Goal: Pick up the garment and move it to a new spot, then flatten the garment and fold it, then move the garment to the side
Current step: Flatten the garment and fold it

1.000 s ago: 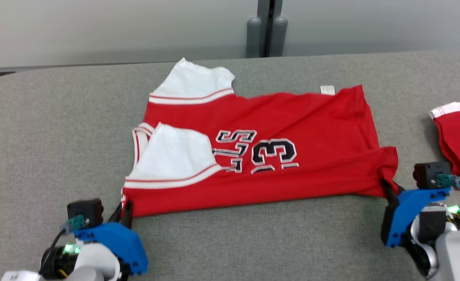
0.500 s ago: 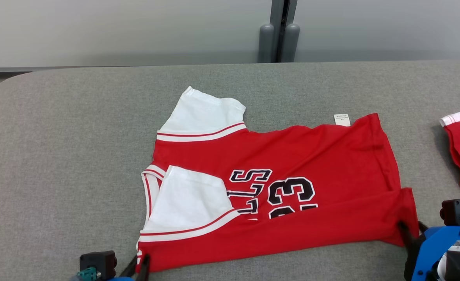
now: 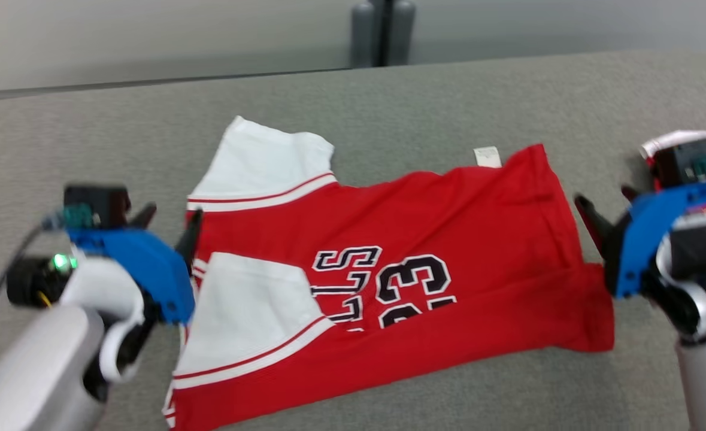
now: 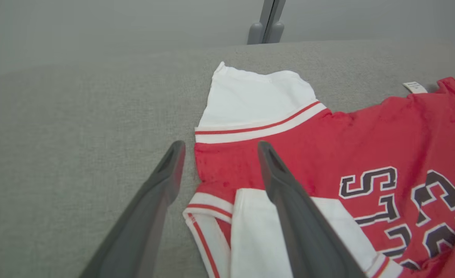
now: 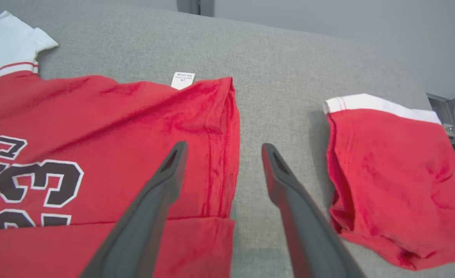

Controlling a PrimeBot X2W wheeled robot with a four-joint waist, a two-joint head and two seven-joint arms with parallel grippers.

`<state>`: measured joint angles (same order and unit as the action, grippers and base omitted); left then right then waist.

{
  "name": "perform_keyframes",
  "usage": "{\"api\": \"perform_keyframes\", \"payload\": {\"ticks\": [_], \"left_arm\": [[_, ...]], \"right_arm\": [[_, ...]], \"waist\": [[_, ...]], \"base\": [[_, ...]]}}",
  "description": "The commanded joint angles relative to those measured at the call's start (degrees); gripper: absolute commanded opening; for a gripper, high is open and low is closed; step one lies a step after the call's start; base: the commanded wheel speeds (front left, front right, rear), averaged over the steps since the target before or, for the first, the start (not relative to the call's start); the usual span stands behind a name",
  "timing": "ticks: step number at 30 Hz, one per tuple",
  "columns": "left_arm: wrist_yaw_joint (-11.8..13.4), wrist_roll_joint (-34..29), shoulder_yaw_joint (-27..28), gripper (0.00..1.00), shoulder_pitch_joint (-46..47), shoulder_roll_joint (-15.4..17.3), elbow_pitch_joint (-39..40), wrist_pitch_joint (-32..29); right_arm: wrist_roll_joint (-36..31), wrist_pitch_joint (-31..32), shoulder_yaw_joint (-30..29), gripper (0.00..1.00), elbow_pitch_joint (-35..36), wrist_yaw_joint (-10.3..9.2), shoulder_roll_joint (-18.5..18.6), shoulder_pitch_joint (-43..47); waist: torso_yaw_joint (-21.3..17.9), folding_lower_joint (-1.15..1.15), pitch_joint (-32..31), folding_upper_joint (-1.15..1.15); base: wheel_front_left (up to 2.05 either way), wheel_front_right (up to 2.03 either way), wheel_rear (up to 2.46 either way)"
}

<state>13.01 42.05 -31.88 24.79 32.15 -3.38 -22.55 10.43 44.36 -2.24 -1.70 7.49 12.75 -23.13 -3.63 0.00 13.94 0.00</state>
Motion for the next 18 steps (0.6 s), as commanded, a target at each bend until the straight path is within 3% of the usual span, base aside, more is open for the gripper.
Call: {"api": "perform_keyframes", "payload": {"ticks": [1, 5, 9, 15, 18], "left_arm": [[-1.6, 0.8, 0.4, 1.0, 3.1, 0.0, -2.2, -1.4], [-7.3, 3.6, 1.1, 1.0, 12.3, 1.0, -9.2, -6.4], [-10.8, 5.9, 2.6, 1.0, 18.6, 2.9, -15.0, -10.6], [-14.1, 6.3, 2.8, 1.0, 23.3, 5.7, -18.4, -13.6], [-14.4, 5.7, 2.9, 1.0, 24.8, 7.2, -19.9, -14.0]], "right_arm": [[1.5, 0.3, 1.9, 1.0, -2.0, 0.01, 0.1, -3.3], [4.8, -0.6, 9.2, 1.0, -9.1, 0.01, -0.4, -13.3], [7.5, -4.1, 16.8, 1.0, -15.7, 0.01, -1.1, -21.7], [10.9, -10.4, 23.4, 1.0, -21.7, 0.01, -2.1, -29.6], [12.9, -13.9, 26.6, 1.0, -24.7, 0.01, -2.5, -33.0]], "waist": [[-1.2, 0.0, 0.7, 0.0], [-5.1, 0.0, 3.5, 0.0], [-8.8, 0.0, 6.6, 0.0], [-12.7, 0.0, 10.5, 0.0], [-14.5, 0.0, 12.5, 0.0]], "base": [[0.0, 0.0, 0.0], [0.0, 0.0, 0.0], [0.0, 0.0, 0.0], [0.0, 0.0, 0.0], [0.0, 0.0, 0.0]]}}
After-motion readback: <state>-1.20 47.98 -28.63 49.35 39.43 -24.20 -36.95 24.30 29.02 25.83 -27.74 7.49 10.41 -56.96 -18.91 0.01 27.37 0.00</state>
